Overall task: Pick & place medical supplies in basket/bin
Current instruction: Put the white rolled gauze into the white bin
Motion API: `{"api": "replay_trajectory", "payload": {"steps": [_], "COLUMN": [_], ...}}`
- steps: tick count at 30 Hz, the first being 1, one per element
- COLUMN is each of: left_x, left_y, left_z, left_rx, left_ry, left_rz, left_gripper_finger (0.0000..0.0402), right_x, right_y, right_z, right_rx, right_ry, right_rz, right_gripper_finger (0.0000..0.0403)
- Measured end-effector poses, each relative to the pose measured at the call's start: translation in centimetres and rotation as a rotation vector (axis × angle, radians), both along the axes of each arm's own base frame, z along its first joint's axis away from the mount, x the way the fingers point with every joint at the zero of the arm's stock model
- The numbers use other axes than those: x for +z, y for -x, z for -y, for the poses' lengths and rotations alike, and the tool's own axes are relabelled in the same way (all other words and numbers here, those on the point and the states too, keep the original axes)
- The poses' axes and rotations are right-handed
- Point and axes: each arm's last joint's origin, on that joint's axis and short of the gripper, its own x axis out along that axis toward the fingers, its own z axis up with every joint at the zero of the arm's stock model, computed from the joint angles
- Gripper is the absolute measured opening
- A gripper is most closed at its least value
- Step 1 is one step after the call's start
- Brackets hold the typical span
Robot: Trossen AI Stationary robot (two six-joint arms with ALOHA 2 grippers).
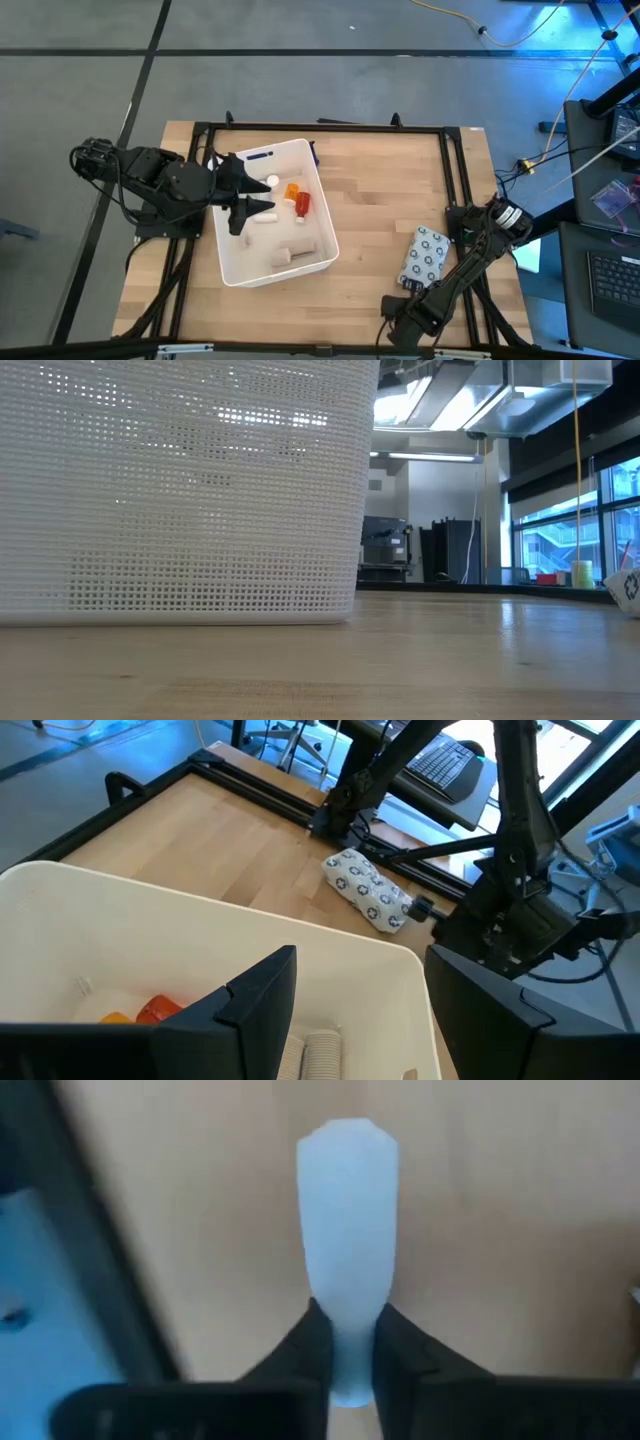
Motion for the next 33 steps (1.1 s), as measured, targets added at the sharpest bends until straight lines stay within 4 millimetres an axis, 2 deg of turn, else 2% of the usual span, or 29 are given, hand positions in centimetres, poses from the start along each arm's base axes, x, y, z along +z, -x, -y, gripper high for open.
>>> {"api": "replay_trajectory", "payload": {"steps": [4,8,12,15,19,22,25,27,30,33], "left_x": [0.0,0.5,1.3,1.9,2.3,2.8,3.3,3.7,4.2,4.5], "left_y": [0.0,-0.2,-0.4,-0.3,0.1,0.6,1.1,1.3,1.9,2.6], "left_z": [0.1,0.2,0.2,0.2,0.0,-0.1,-0.2,-0.1,0.1,0.2], "left_rx": [-0.020,-0.021,-0.047,-0.059,-0.066,-0.064,-0.069,-0.076,-0.098,-0.107], "left_ry": [0.012,0.037,0.008,-0.011,-0.021,-0.010,-0.005,-0.011,-0.019,-0.029], "left_rz": [-0.001,0.053,0.131,0.179,0.214,0.247,0.284,0.319,0.358,0.378], "left_gripper_finger": [0.0214,0.0214,0.0214,0.0214,0.0214,0.0214,0.0214,0.0214,0.0214,0.0214], "right_x": [2.7,8.0,14.5,19.1,24.5,27.6,28.5,27.9,25.8,22.2], "right_y": [-1.7,-4.1,-6.0,-6.8,-8.9,-11.2,-13.9,-15.6,-18.1,-20.8], "right_z": [-0.1,1.2,4.3,7.2,10.9,13.6,15.5,16.6,17.9,19.1], "right_rx": [0.062,0.082,0.081,0.088,0.118,0.160,0.244,0.298,0.340,0.362], "right_ry": [-0.076,-0.134,-0.076,0.042,0.194,0.226,0.232,0.232,0.211,0.177], "right_rz": [0.057,0.217,0.408,0.528,0.751,0.942,1.085,1.112,1.087,0.998], "right_gripper_finger": [0.0027,0.0036,0.0046,0.0040,0.0037,0.0038,0.0037,0.0037,0.0037,0.0037]}}
